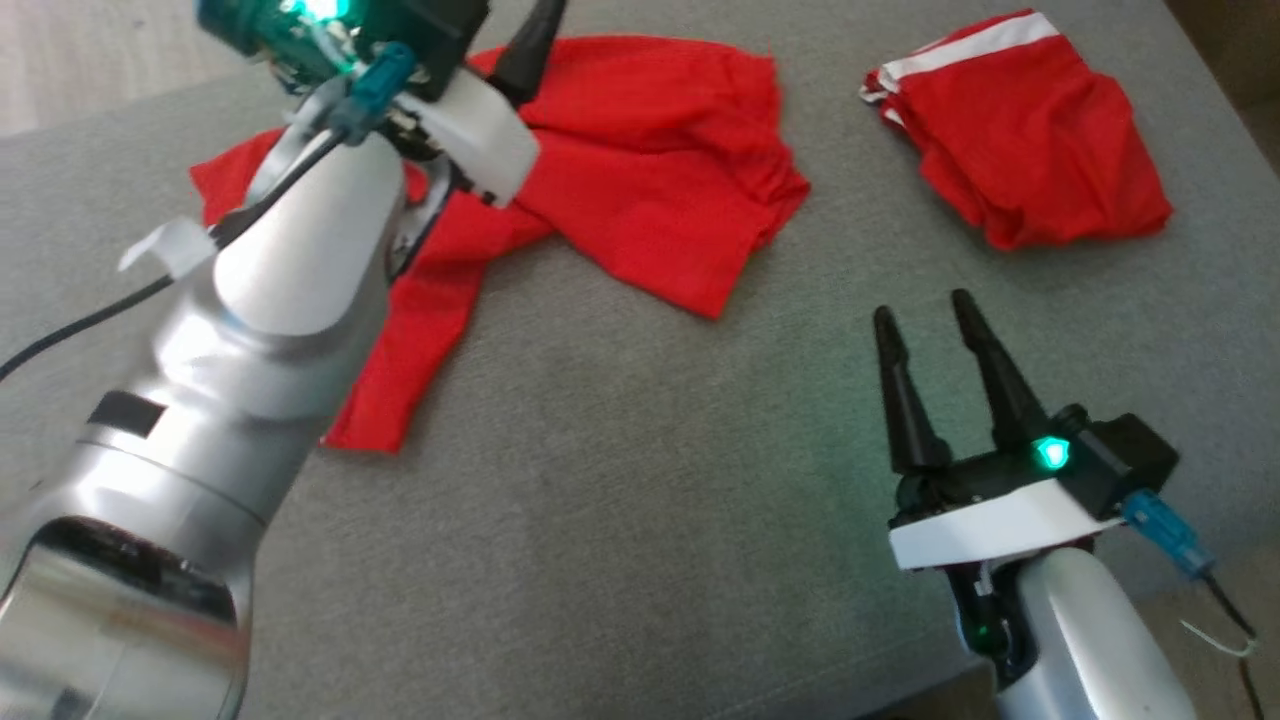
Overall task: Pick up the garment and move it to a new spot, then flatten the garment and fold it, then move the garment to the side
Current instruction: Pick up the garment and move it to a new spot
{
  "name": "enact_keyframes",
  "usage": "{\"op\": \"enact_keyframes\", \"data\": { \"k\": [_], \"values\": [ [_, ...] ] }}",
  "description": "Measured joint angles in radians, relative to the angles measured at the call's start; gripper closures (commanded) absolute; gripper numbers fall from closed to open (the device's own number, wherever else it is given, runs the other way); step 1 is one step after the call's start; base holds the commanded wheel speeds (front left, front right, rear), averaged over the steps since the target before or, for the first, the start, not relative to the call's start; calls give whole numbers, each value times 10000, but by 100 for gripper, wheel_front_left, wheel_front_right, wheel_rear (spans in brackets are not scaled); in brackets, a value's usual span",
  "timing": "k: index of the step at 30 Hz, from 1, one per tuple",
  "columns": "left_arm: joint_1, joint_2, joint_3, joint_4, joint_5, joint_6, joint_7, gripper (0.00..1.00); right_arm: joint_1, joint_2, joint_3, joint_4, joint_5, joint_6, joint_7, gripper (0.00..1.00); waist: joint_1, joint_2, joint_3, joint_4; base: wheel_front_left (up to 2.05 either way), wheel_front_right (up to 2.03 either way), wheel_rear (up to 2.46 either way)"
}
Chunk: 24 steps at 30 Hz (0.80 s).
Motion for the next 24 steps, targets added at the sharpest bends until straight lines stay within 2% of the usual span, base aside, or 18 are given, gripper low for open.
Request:
{"op": "enact_keyframes", "data": {
  "k": [5, 10, 17, 20, 21, 24],
  "values": [
    [170, 253, 280, 267, -288, 90, -522, 0, 18, 2, -380, -21, -224, 0, 0, 0, -1, 0, -202, 490, 0, 0, 0],
    [1119, 738, 754, 8, -702, 290, -771, 0, 69, 4, -997, -94, -669, 0, 0, 0, -1, 0, -513, 1220, 0, 0, 0],
    [3704, 1147, 1377, -1482, -1321, 909, -848, 0, 481, 6, -1871, -222, -1241, 0, -4, 0, -1, 0, -1109, 2329, 0, 0, 0],
    [5259, 1193, 1841, -2437, -1687, 1342, -876, 0, 706, 6, -2033, -265, -1269, 0, -6, 0, -3, 0, -1418, 2671, 0, 0, 0],
    [5259, 1193, 1841, -2437, -1687, 1342, -876, 0, 706, 6, -2033, -265, -1269, 0, -6, 0, -3, 0, -1418, 2671, 0, 0, 0],
    [6926, 1145, 2278, -3248, -1975, 1666, -876, 0, 819, 10, -2165, -345, -1335, 0, -15, 0, -3, 0, -1623, 2955, 0, 0, 0]
  ]
}}
